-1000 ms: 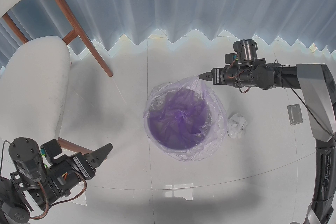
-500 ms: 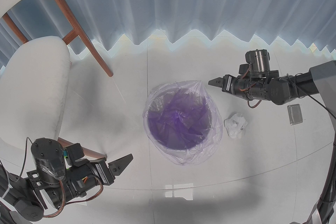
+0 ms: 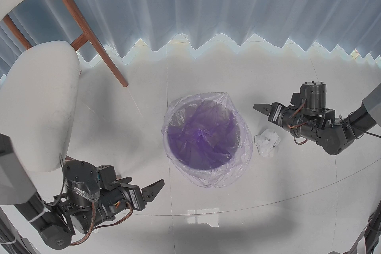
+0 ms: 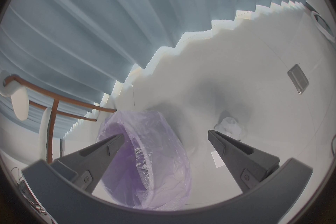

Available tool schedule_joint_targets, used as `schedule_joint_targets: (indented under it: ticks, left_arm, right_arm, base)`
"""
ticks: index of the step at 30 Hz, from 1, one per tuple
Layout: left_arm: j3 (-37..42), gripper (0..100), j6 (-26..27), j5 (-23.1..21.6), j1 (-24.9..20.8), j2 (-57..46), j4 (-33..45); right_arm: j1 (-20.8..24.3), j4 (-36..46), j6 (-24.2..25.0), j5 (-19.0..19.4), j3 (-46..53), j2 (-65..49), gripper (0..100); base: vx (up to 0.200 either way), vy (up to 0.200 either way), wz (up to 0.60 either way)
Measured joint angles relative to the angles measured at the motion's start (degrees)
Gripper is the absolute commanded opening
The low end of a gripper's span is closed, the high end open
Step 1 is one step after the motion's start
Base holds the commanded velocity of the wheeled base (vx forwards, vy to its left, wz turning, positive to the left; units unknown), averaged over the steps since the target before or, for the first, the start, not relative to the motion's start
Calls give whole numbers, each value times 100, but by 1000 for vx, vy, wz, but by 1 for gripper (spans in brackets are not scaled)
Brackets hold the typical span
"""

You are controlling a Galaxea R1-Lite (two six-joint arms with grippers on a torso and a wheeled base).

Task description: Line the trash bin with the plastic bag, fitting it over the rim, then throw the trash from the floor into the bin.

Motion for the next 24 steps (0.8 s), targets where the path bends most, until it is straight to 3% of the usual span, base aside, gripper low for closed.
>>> schedule_joint_targets:
  ticks: [4,8,16,24]
  left_arm:
    - [-15,100,457,5,24,813,-1129]
    - [-107,100,1198,-4,52,1560,-1582]
    - [-736,100,1831,-338,143,2453,-1742]
    - [-1342,100,2026,-513,366,2940,-1749]
  right_arm:
    - [-101,-572,156,-145,507,-226,100]
    - [-258,-1056,276,-251,951,-407,100]
    - [-510,-1264,372,-321,1429,-689,100]
    - [-560,-1275,378,-324,1486,-772,100]
  base:
    - [0,0,0]
    - [0,0,0]
    - [0,0,0]
    - [0,0,0]
